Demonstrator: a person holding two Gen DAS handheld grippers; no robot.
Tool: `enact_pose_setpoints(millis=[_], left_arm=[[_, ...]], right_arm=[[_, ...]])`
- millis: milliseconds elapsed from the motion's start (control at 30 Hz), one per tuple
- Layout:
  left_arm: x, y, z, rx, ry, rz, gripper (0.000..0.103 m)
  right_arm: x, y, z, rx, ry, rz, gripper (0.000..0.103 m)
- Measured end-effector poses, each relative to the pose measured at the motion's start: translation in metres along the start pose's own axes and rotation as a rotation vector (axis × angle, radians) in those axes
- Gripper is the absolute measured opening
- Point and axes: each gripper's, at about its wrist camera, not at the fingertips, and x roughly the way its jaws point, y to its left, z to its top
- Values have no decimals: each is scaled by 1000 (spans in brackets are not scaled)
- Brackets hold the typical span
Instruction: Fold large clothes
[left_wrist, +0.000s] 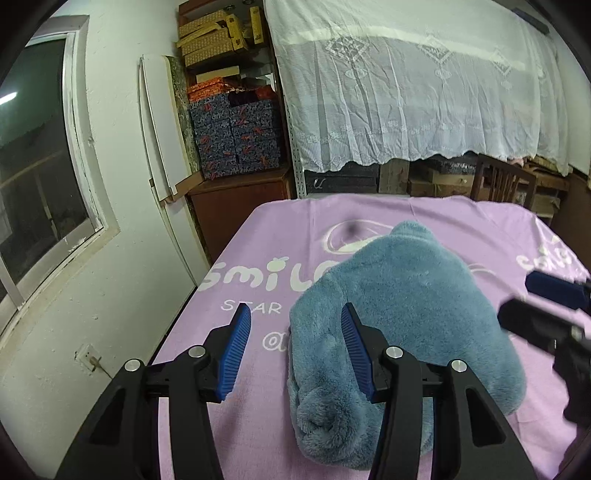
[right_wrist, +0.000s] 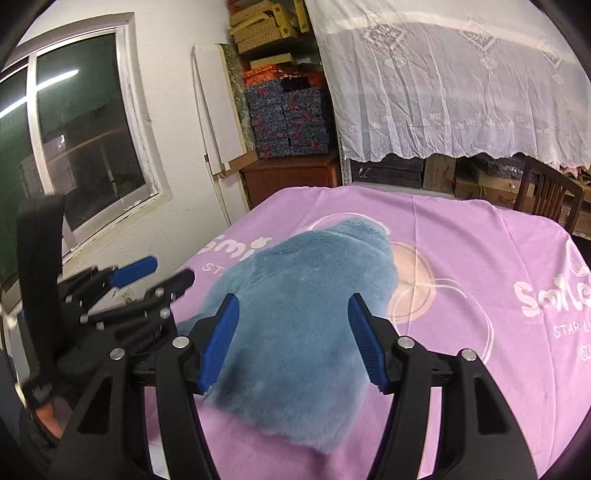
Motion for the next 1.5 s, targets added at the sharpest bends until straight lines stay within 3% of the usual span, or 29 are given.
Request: enact_pose_setpoints(millis=[167,267,367,467,567,700,767,833,867,967,1033,1133,1167,1500], left_arm=[[25,-14,-10,64,54,39,52],[59,-30,-24,134,167,79,52],[64,-37,-28,176,155,116,52],[67,-35,-30,177,168,117,52],[69,-33,-31,164,178,106,52],[66,-31,-28,156,177,102,52],[62,-27,-26,142,178,103,59],[58,-17,-21,109,173,121,85],[55,-5,-16,63,171,110,89],[51,34,-6,-108,204,2,93],[57,67,-5,-285,254,-161,94],[73,90,-12,-445,316,-379,94],[80,91,-14,-471,341,-442,94],[118,43,-32,-500,471,-729,94]], right_arm=[[28,-18,-1,62,66,30,60],[56,-32,-16,106,168,16,63],[70,-42,-28,124,191,-7,75],[84,-62,-36,237,232,85,82],[93,-79,-43,357,270,178,82],[88,-75,-38,332,262,172,82],[85,-76,-35,338,268,183,82],[81,-83,-30,369,274,204,82],[78,-87,-28,385,270,217,82],[68,-94,-19,410,239,227,82],[61,-97,-14,417,219,235,83],[53,-99,-8,426,201,253,86],[53,-100,-7,431,200,261,87],[86,-98,-27,484,298,304,92]])
